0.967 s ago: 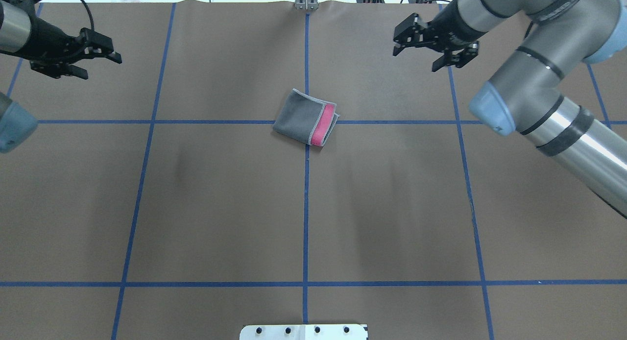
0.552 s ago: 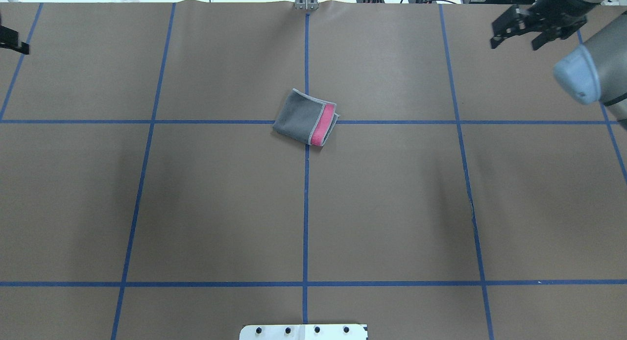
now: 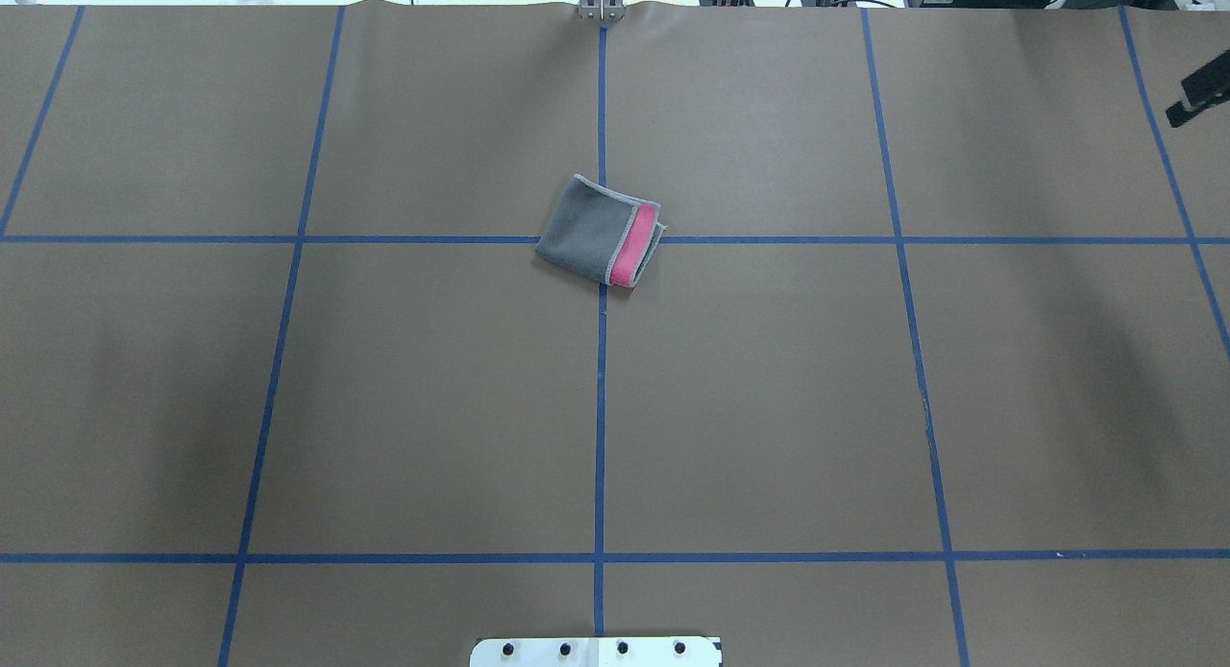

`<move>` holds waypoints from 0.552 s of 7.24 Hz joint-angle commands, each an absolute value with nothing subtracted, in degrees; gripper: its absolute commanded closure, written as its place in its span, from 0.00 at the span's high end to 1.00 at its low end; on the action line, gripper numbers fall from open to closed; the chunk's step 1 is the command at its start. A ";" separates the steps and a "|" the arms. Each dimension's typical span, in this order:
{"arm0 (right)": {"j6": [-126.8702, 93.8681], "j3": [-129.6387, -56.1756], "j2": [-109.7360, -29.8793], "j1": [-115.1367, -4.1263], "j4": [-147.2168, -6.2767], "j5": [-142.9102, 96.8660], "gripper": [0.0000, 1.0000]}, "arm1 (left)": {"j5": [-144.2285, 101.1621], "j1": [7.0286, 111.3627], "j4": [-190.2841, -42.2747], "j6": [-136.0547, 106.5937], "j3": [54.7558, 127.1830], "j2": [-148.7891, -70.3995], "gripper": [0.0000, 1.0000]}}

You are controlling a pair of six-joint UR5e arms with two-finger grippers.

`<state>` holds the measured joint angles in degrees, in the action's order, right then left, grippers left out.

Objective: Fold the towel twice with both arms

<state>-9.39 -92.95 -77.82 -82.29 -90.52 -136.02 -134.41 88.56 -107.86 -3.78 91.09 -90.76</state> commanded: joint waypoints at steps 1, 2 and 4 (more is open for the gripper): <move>-6.26 -90.98 -81.82 -83.23 -88.96 -127.60 1.00 | -135.53 89.56 -108.19 -2.02 91.23 -85.01 1.00; -5.81 -90.44 -81.83 -83.75 -89.82 -125.79 1.00 | -134.57 89.47 -108.11 -2.02 90.19 -83.86 1.00; -5.54 -95.24 -86.29 -87.86 -92.09 -130.39 1.00 | -133.51 88.69 -102.01 -2.02 95.40 -84.99 1.00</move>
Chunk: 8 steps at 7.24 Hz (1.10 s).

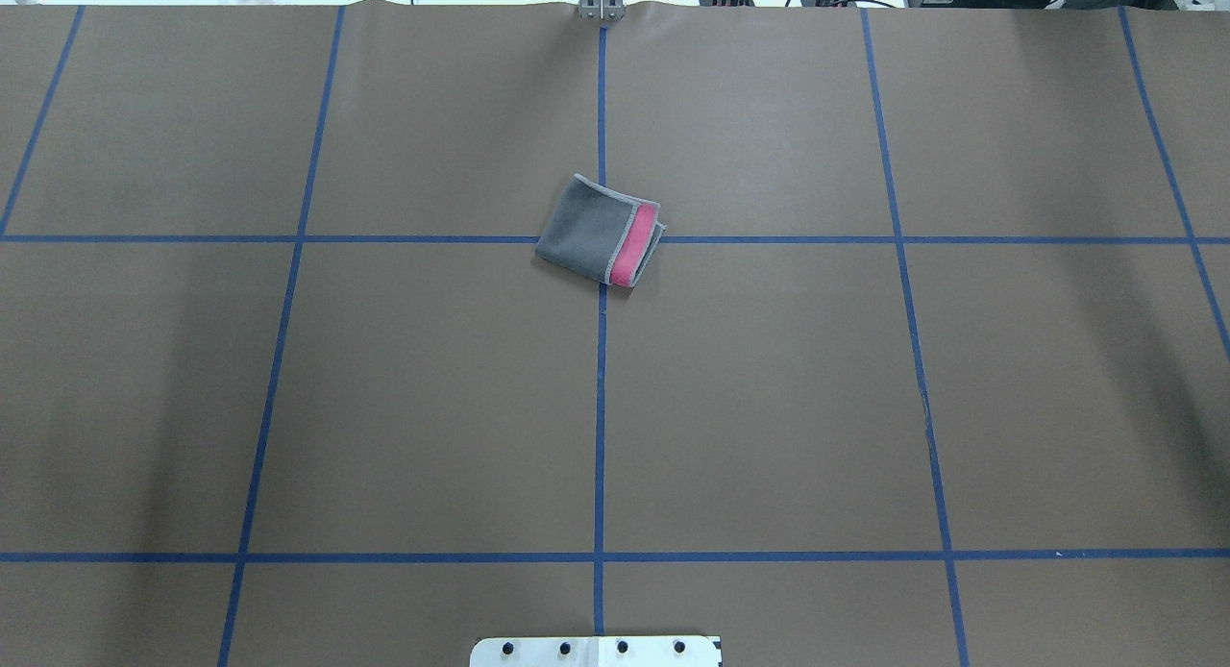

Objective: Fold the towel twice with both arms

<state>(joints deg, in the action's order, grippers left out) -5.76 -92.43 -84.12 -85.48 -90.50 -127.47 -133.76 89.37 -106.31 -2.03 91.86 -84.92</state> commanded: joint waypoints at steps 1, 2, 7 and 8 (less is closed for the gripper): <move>-5.28 -98.58 -86.57 -89.02 -97.33 -130.60 1.00 | -132.64 88.94 -93.77 -2.02 100.58 -85.25 1.00; -1.36 -101.05 -87.53 -90.25 -101.82 -130.69 1.00 | -130.54 87.90 -89.08 -1.93 102.72 -87.60 1.00; 4.48 -101.42 -94.29 -92.02 -102.04 -135.44 1.00 | -131.22 87.89 -88.86 -1.85 101.51 -87.19 1.00; 5.70 -101.16 -96.66 -92.28 -98.13 -135.44 1.00 | -131.22 87.89 -88.86 -1.85 101.60 -87.19 1.00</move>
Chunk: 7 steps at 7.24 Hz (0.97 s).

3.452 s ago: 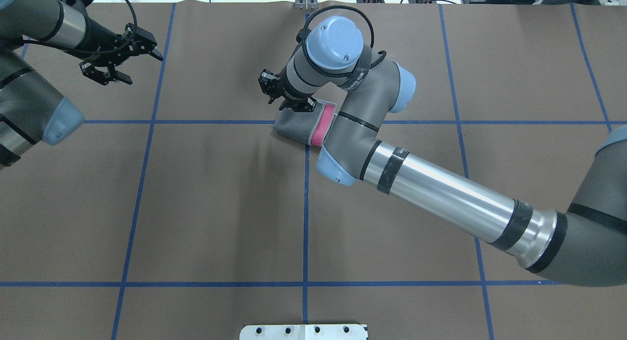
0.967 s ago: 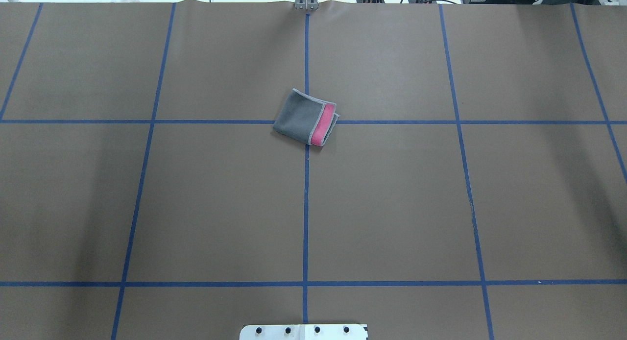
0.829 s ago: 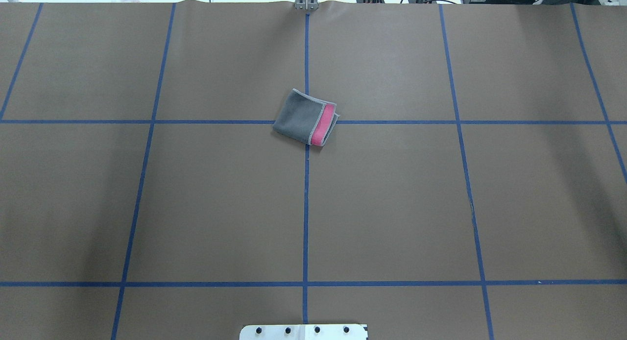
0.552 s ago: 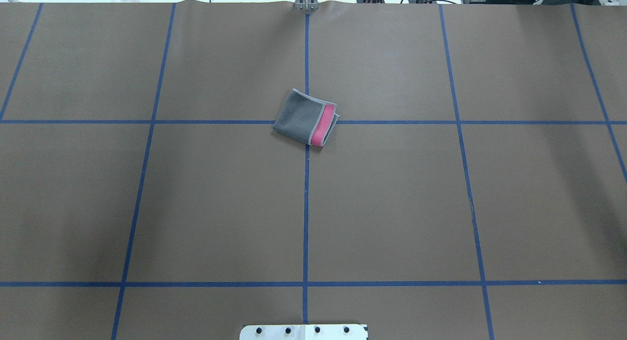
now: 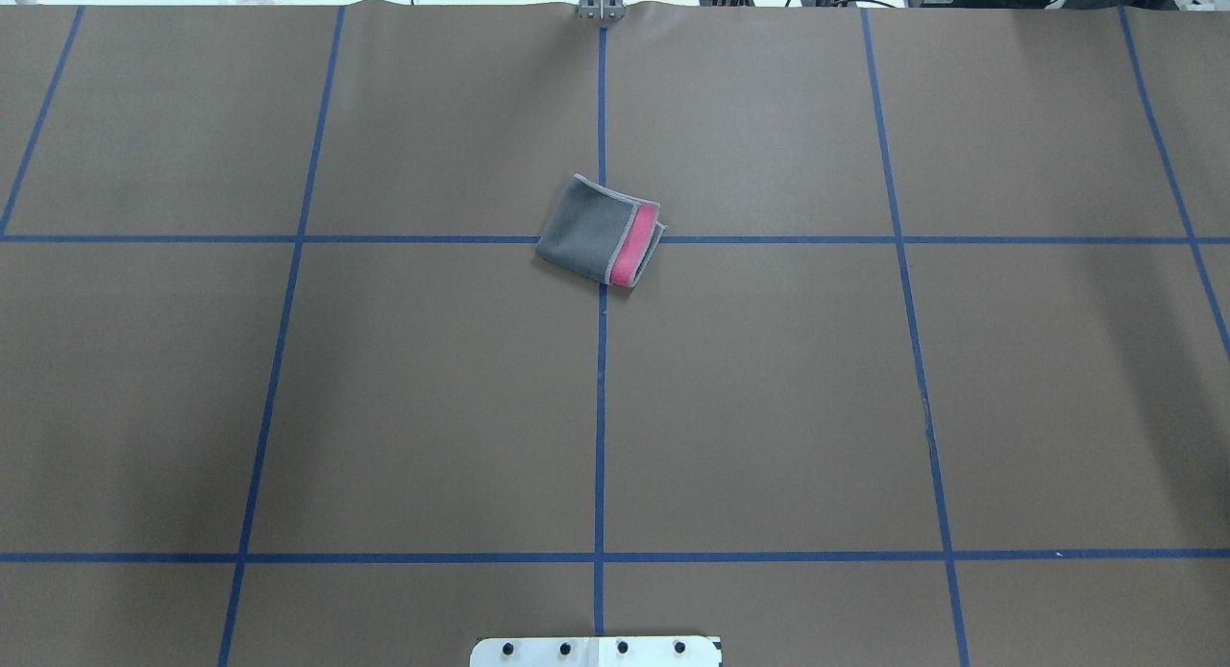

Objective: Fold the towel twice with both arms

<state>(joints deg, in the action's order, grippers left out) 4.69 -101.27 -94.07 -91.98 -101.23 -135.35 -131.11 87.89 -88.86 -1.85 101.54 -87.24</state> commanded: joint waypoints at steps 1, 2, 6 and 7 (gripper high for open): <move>5.71 -101.08 -97.03 -92.46 -96.78 -135.44 1.00 | -131.22 87.89 -88.86 -1.85 101.60 -87.10 1.00; 5.45 -101.07 -96.34 -92.46 -96.77 -135.35 1.00 | -131.22 87.89 -88.86 -1.85 101.51 -87.10 1.00; 5.10 -101.34 -95.54 -92.46 -96.77 -135.35 1.00 | -131.22 87.89 -88.68 -1.85 101.51 -87.36 1.00; 5.10 -101.34 -95.45 -92.55 -96.77 -135.35 1.00 | -131.22 87.89 -88.68 -1.85 101.51 -87.36 1.00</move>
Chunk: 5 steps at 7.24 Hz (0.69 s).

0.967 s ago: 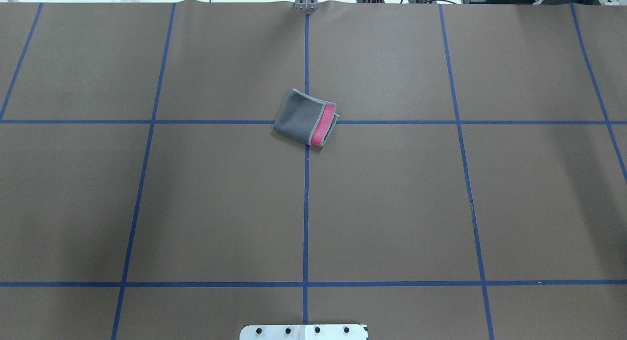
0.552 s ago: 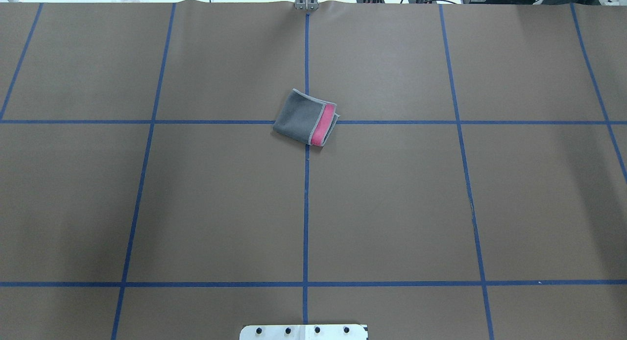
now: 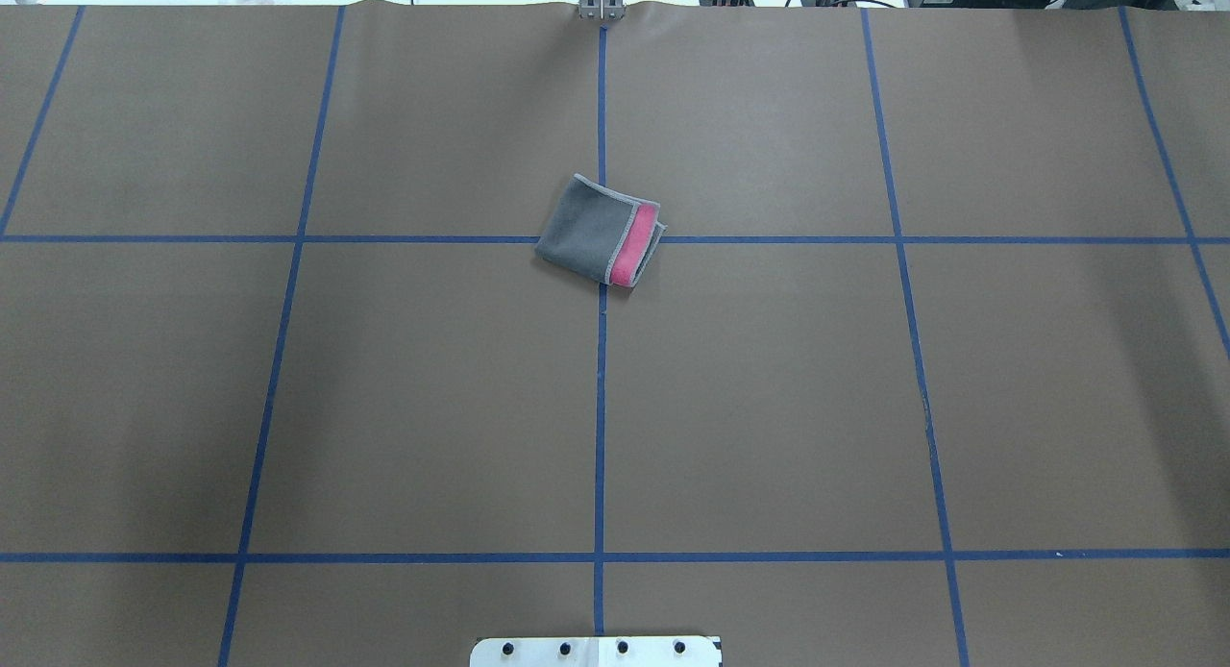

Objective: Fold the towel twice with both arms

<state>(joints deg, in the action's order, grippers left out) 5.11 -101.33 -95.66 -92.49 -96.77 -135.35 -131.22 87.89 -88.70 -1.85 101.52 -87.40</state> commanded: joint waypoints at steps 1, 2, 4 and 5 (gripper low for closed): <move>5.10 -101.34 -95.45 -92.55 -96.77 -135.35 1.00 | -131.22 87.89 -88.68 -1.93 101.34 -87.54 1.00; 5.10 -101.34 -95.45 -92.64 -96.77 -135.35 1.00 | -131.13 87.89 -88.68 -1.93 101.25 -87.63 1.00; 5.10 -101.34 -95.54 -92.90 -96.77 -135.35 1.00 | -131.13 87.89 -88.59 -1.93 101.25 -87.45 1.00; 5.10 -101.34 -95.54 -92.90 -96.77 -135.35 1.00 | -131.13 87.89 -88.68 -1.93 101.16 -87.45 1.00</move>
